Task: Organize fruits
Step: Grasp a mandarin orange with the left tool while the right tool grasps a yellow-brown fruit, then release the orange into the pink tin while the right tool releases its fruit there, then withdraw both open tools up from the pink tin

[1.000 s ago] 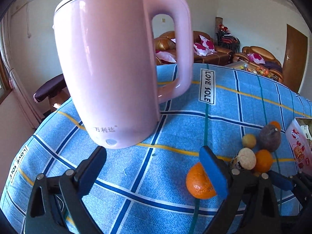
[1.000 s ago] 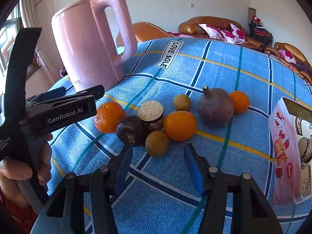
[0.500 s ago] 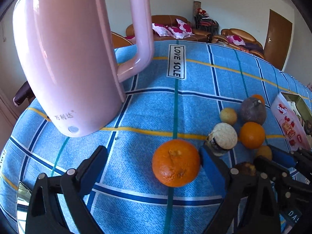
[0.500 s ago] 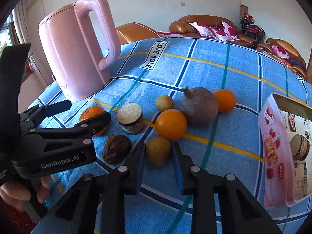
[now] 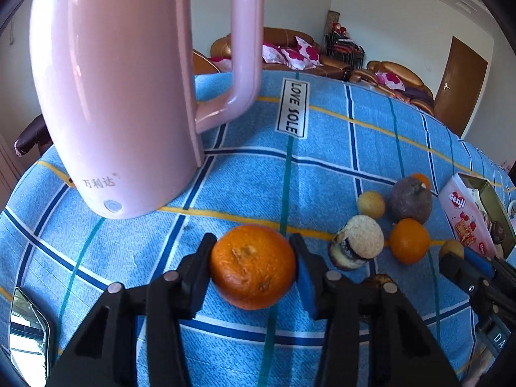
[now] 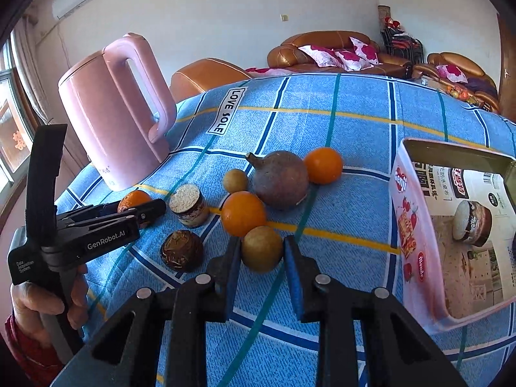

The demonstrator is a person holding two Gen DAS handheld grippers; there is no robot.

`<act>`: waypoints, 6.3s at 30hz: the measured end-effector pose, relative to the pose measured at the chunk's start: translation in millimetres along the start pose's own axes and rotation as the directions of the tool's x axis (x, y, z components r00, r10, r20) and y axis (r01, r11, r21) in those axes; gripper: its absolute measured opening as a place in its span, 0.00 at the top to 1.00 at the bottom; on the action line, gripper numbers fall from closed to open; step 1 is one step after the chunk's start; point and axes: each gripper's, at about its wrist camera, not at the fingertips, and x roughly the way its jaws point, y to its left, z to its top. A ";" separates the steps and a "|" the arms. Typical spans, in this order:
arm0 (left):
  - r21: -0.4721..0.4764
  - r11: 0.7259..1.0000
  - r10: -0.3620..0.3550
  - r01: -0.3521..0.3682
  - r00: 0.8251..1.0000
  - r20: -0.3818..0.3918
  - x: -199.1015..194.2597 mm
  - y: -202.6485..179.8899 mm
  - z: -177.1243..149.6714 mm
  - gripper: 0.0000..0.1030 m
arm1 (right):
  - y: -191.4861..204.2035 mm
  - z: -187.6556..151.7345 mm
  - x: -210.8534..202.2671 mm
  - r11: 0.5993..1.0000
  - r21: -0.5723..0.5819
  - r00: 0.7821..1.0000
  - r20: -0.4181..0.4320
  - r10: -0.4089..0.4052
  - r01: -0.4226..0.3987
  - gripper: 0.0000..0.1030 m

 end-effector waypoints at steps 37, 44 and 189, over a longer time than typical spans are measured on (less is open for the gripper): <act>0.020 0.997 0.064 -0.072 0.960 0.274 -50.9 -77.3 -20.6 0.53 | -25.6 -3.6 -53.7 0.967 -0.111 0.941 0.281 -0.190 0.228 0.72; 0.063 0.996 0.047 -0.067 0.960 0.276 -53.8 -100.9 -23.9 0.53 | -41.1 -6.6 -62.6 0.965 -0.091 0.935 0.283 -0.211 0.246 0.72; 0.130 0.991 -0.082 0.042 0.941 0.327 -61.7 -252.9 -29.5 0.00 | -199.7 -17.2 -144.3 0.829 0.238 0.714 0.425 -0.557 0.505 0.19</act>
